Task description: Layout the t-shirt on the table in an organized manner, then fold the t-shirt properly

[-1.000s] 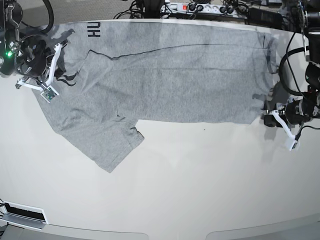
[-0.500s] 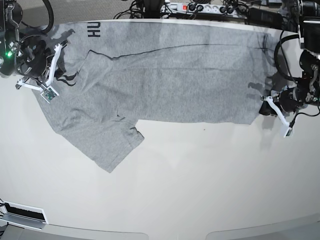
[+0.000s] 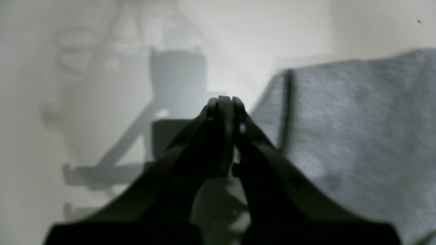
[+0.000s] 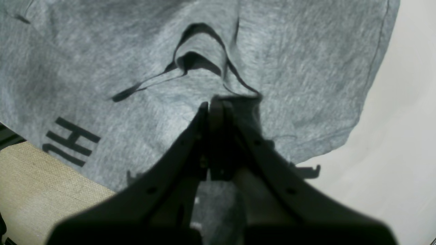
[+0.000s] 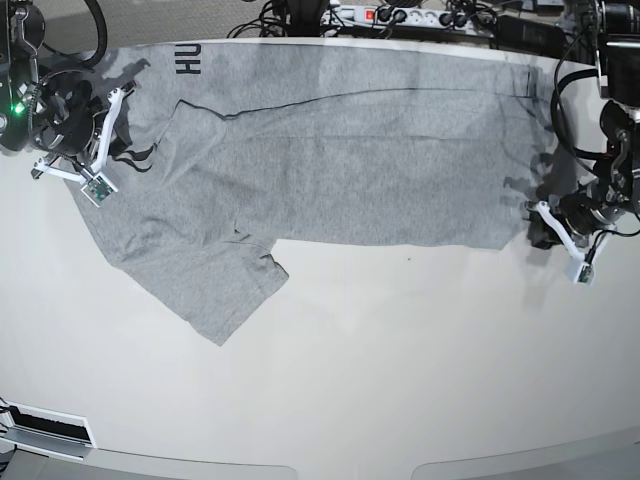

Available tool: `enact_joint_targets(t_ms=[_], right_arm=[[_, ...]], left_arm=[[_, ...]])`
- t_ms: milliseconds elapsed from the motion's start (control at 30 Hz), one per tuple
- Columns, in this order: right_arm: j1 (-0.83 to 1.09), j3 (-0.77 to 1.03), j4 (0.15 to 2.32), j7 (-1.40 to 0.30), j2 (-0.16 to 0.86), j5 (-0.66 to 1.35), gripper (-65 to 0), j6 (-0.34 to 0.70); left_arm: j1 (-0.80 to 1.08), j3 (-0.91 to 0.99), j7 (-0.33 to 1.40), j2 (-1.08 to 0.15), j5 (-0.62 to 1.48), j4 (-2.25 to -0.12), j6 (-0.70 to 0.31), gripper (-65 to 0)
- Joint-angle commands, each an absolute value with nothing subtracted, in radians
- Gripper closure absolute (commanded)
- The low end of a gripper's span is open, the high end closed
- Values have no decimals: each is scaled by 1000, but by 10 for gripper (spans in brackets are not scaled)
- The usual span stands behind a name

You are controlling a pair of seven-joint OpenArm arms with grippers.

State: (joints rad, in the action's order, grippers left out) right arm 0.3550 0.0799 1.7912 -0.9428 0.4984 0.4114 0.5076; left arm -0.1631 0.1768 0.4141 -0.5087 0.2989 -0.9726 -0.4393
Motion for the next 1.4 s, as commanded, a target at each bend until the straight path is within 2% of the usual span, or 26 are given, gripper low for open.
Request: enact_joint_targets(t_ms=[0, 67, 167, 233, 300, 400, 467, 567, 667, 833, 1100, 1367], right_arm=[[349, 86, 1805, -927, 515, 419, 0, 504], [349, 86, 1805, -927, 515, 419, 0, 504], [349, 86, 1805, -927, 515, 420, 0, 504], [350, 86, 1806, -928, 515, 422, 0, 504], [349, 86, 1805, -928, 515, 422, 0, 504], [349, 86, 1805, -927, 515, 422, 0, 504], [350, 86, 1805, -928, 515, 422, 0, 504], [350, 86, 1805, -928, 515, 422, 0, 504], [350, 86, 1805, -927, 515, 422, 0, 504], [349, 86, 1805, -927, 515, 422, 0, 488], [350, 86, 1805, -928, 515, 422, 0, 486], [350, 86, 1805, -928, 515, 422, 0, 487]], left_arm=[[-183, 183, 376, -529, 293, -985, -416, 0], [-184, 183, 354, -530, 273, -985, -372, 0], [-205, 183, 350, -535, 274, -985, -369, 0], [-233, 183, 352, -544, 276, -985, -390, 0], [-264, 183, 359, -561, 320, -986, -466, 0], [-316, 184, 493, -591, 484, -989, -596, 0], [-341, 184, 629, -605, 609, -989, -647, 0], [-346, 184, 761, -613, 694, -988, -659, 0], [-315, 183, 804, -610, 709, -988, -649, 0], [-235, 183, 799, -591, 707, -988, -629, 0], [-144, 183, 618, -517, 538, -988, -583, 0], [-141, 183, 496, -475, 423, -988, -545, 0]])
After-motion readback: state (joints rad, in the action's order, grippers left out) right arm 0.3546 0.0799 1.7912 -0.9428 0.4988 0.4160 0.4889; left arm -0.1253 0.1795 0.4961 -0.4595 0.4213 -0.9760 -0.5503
